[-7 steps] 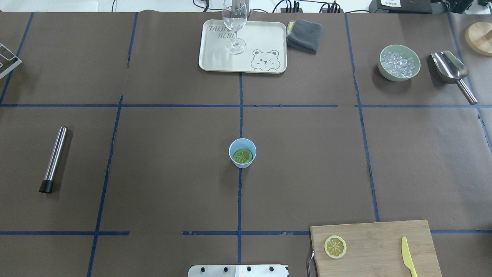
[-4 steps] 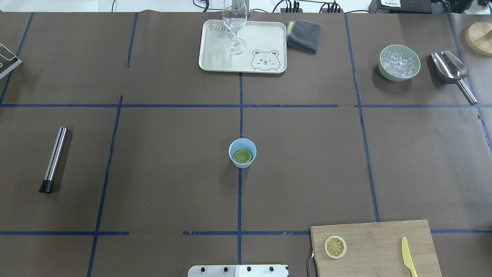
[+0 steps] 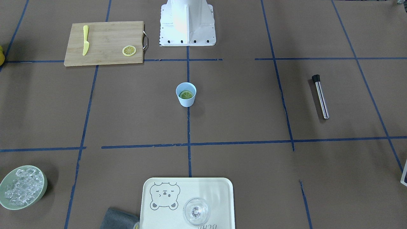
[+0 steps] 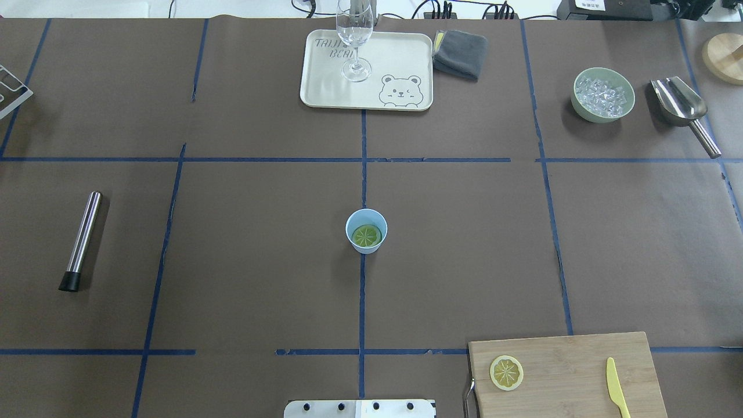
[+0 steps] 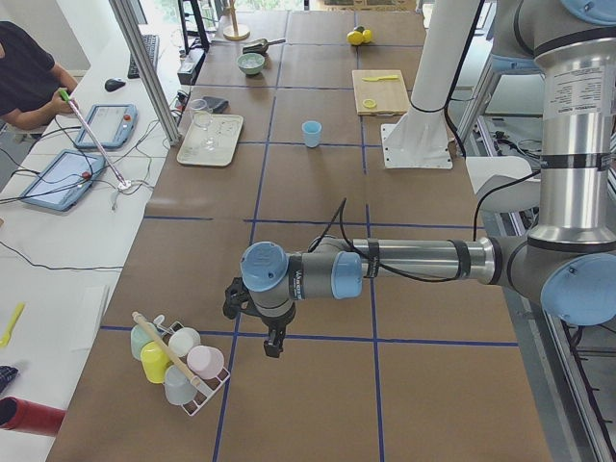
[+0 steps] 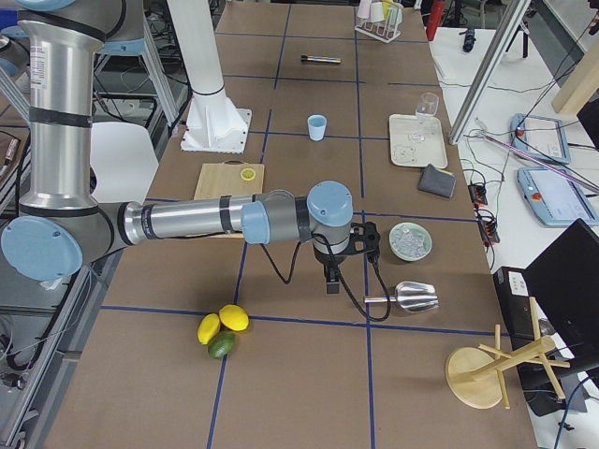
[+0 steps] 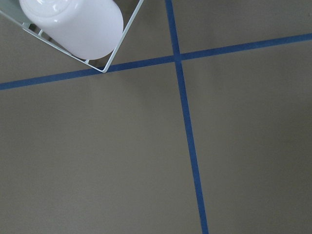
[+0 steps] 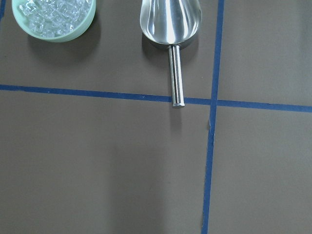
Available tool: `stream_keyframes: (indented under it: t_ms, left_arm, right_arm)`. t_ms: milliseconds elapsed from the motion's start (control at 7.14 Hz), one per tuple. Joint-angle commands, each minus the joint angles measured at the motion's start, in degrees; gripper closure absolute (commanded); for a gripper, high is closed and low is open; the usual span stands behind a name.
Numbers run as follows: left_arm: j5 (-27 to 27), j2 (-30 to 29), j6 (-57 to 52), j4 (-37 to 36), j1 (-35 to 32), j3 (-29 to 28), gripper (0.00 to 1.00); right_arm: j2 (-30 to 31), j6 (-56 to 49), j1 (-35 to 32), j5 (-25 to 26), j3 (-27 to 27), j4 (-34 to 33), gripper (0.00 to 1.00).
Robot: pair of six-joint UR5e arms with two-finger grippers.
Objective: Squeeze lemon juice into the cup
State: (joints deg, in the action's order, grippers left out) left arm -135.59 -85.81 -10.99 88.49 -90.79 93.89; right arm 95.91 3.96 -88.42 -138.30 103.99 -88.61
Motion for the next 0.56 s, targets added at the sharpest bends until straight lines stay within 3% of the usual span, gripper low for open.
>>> stream_keyframes:
  t_ms: [0,420]
  left_arm:
    - [0.07,-0.23,1.59,0.37,0.00,0.16,0.00]
    - [-0.02,-0.41,1.59,0.37,0.00,0.16,0.00]
  right_arm:
    - [-0.02,0.00,0.00,-0.04,-0.02,-0.15,0.00]
    - [0.07,0.09,0.00,-0.30,-0.54,-0.59,0.00]
